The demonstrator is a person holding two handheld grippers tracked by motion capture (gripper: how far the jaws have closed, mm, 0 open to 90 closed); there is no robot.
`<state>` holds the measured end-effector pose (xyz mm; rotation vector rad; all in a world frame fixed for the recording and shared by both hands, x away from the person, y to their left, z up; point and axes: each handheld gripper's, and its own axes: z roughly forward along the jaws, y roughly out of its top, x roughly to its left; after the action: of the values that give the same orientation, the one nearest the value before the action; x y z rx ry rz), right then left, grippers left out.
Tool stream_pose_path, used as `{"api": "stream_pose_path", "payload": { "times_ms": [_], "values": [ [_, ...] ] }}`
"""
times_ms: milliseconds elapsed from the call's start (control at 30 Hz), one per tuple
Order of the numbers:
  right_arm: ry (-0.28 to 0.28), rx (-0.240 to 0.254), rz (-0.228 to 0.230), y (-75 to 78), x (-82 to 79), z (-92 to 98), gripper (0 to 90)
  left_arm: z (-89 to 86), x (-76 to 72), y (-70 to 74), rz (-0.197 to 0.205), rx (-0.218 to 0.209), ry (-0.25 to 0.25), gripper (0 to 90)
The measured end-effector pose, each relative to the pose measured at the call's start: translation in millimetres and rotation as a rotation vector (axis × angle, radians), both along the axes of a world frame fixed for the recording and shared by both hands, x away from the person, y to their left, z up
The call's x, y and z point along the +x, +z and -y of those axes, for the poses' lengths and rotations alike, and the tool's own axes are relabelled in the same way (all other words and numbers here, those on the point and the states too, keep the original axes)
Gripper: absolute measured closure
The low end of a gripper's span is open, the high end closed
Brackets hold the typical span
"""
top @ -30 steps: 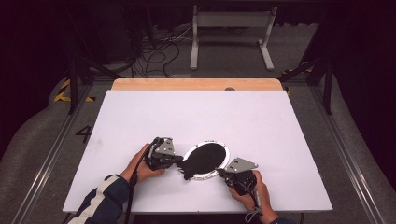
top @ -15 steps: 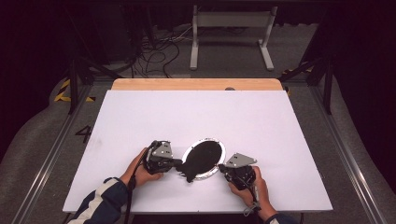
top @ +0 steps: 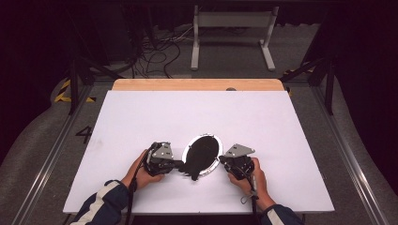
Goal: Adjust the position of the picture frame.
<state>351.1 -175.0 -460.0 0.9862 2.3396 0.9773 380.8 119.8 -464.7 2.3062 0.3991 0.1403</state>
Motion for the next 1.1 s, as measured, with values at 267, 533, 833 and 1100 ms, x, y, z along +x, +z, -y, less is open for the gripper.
{"api": "stream_pose_path", "payload": {
  "times_ms": [267, 533, 833, 1100],
  "values": [
    [-0.042, 0.003, 0.012, -0.5, 22.0, 2.0, 90.0, 0.9, -0.3, -2.8, -0.015, -0.035, 0.004, 90.0],
    [-0.068, -0.008, 0.029, -1.1, 34.2, 3.0, 90.0, 13.0, -3.1, -0.5, 0.005, -0.007, -0.023, 90.0],
    [-0.050, -0.026, 0.015, 0.7, 23.8, 6.1, 90.0, 20.8, -5.4, -0.6, 0.014, -0.001, -0.038, 90.0],
    [-0.013, 0.011, -0.021, 1.1, 8.9, 10.9, 90.0, 27.1, -7.6, -1.3, 0.027, -0.006, -0.043, 90.0]
  ]
}}
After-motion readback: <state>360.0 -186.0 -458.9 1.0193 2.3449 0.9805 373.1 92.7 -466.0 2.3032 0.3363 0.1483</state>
